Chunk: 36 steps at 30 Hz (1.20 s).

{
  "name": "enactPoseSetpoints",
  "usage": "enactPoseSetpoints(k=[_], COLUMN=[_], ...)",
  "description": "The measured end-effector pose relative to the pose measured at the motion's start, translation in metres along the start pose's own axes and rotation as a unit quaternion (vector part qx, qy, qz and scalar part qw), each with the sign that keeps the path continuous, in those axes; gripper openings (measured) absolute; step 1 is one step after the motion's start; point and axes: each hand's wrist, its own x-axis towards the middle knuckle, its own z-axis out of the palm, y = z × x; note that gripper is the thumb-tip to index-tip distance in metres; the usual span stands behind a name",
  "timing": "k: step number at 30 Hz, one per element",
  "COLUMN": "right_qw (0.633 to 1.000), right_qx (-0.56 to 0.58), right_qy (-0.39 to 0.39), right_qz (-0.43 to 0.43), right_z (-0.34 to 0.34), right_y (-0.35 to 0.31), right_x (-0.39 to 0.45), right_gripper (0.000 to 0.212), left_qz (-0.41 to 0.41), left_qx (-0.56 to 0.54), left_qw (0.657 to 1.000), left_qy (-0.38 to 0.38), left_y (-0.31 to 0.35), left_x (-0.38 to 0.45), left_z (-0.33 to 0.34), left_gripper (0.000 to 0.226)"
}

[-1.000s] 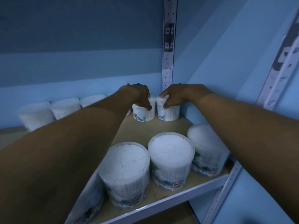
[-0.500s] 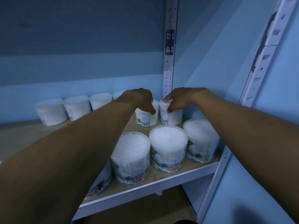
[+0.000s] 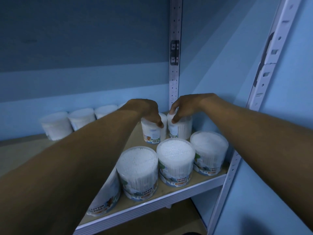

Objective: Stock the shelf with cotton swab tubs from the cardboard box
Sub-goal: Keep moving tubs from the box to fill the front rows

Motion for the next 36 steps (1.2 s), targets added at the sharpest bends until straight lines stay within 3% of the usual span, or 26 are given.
enactPoseSetpoints(k=[6,9,15,21,27,36], right_qw=[0.999,0.997,0.999,0.998,0.998,0.996], right_qx=[-0.003,-0.018,0.005,-0.041,-0.009,-0.036], right_qy=[-0.05,-0.073,-0.02,-0.031,-0.048,-0.081], right_qz=[-0.011,-0.014,0.037,0.047,0.025,-0.011], right_z=[-0.003,-0.006,-0.013,-0.006,-0.009,-0.014], right_y=[0.001,0.001,0.001,-0.002,0.002,0.008], right_x=[0.003,0.002,0.007,0.015,0.016,0.019], right_gripper=[0.049,0.058,0.085,0.084,0.068,0.066], left_qz=[-0.01,-0.024,0.004,0.039,0.014,-0.035], left_qx=[-0.019,-0.012,-0.091,-0.128,-0.105,-0.089], left_qw=[0.999,0.999,0.995,0.989,0.992,0.994], left_qy=[0.025,0.031,-0.027,-0.064,-0.063,-0.045], left_y=[0.001,0.0,-0.015,-0.019,-0.009,0.007], left_x=[-0.002,-0.005,-0.001,0.003,0.002,-0.006], left_z=[-0.001,-0.005,-0.017,-0.005,-0.008,-0.006], left_gripper=[0.071,0.077,0.108,0.082,0.081,0.09])
